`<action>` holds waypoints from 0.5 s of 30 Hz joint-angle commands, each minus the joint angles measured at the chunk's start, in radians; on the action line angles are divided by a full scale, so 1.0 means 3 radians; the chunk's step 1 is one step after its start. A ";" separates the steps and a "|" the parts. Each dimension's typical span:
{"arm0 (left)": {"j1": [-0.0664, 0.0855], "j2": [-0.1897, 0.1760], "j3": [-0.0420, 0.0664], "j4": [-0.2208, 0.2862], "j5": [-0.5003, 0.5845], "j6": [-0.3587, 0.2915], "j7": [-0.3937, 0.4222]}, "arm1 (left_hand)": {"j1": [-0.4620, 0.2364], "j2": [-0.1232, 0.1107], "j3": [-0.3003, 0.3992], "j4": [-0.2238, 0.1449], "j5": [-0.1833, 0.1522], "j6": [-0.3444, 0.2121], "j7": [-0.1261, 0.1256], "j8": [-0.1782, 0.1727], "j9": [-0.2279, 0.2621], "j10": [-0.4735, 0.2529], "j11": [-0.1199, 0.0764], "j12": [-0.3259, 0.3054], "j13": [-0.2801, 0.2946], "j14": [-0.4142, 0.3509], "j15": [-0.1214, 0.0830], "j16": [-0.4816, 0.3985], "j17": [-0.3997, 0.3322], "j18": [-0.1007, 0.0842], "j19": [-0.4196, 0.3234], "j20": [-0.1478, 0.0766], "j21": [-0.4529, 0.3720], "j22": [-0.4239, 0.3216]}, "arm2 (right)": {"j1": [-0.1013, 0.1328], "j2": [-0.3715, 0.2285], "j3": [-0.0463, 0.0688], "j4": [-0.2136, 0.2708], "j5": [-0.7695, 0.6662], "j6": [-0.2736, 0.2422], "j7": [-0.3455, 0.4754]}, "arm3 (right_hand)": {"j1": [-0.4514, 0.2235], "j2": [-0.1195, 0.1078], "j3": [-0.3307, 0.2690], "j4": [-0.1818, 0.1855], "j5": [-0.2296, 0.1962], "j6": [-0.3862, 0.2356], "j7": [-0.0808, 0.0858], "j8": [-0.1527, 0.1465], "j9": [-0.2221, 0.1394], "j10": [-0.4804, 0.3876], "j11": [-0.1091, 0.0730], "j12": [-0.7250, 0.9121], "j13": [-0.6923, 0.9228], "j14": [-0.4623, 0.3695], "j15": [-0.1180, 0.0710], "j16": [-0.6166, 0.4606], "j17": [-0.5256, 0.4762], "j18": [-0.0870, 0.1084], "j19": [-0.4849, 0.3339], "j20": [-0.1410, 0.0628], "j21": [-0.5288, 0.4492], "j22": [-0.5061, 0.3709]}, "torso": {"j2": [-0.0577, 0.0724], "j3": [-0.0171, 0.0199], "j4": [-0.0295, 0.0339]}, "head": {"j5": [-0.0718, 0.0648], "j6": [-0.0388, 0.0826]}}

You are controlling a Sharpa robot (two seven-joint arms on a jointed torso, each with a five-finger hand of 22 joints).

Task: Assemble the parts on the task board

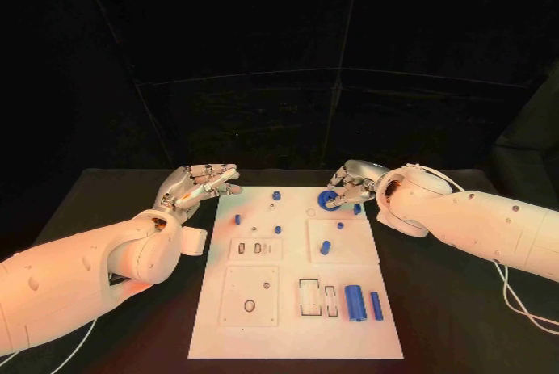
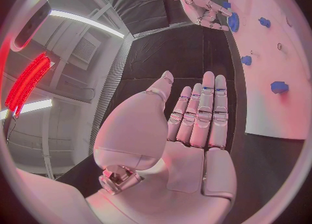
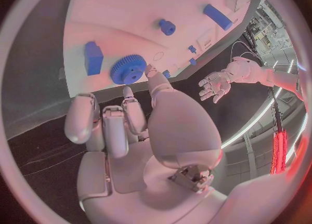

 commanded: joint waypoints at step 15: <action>0.0004 0.0005 0.0003 -0.0003 -0.0016 0.0043 0.0011 | 0.0033 0.0010 0.0004 -0.0016 0.0016 -0.0008 0.0027 -0.0013 -0.0001 0.0001 0.0003 -0.0013 -0.0001 -0.0005 0.0014 -0.0015 0.0004 0.0019 0.0031 0.0002 -0.0017 -0.0005 | 0.0005 0.0030 0.0003 -0.0057 -0.0116 0.0158 -0.0034 | 0.0188 0.0131 0.0019 -0.0055 -0.0042 0.0080 -0.0028 0.0139 0.0020 0.0102 -0.0017 0.0144 0.0166 0.0239 0.0016 0.0044 0.0315 -0.0058 0.0030 0.0009 0.0063 0.0073 | -0.0002 -0.0001 -0.0004 | 0.0008 -0.0014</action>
